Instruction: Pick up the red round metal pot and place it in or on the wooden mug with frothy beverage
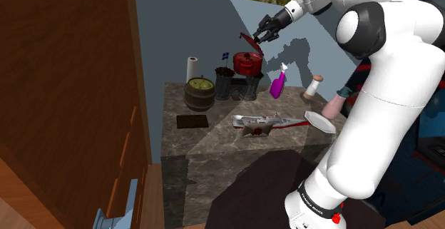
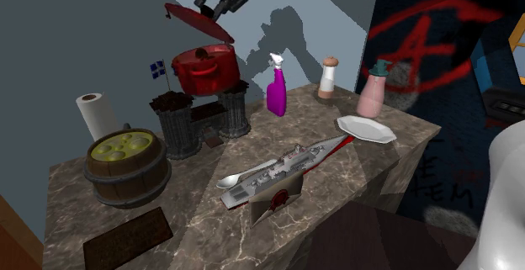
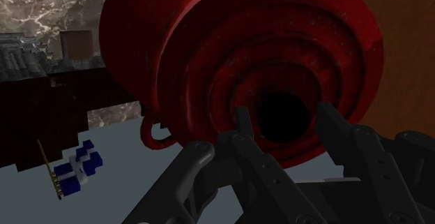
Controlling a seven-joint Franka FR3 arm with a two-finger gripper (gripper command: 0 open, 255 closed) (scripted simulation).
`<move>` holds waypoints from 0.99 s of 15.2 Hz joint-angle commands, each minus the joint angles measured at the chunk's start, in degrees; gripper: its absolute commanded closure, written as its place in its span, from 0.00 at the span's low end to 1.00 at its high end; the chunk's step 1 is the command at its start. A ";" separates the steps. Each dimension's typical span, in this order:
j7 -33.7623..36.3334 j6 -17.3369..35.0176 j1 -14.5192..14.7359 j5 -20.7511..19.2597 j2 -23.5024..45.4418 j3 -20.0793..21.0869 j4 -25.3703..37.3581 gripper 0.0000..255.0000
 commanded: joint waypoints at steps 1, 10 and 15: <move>2.44 1.58 1.65 0.44 0.26 1.09 0.91 1.00; 11.93 5.49 6.29 3.49 5.57 5.26 8.93 1.00; 17.45 6.08 7.19 5.91 10.97 7.39 16.85 1.00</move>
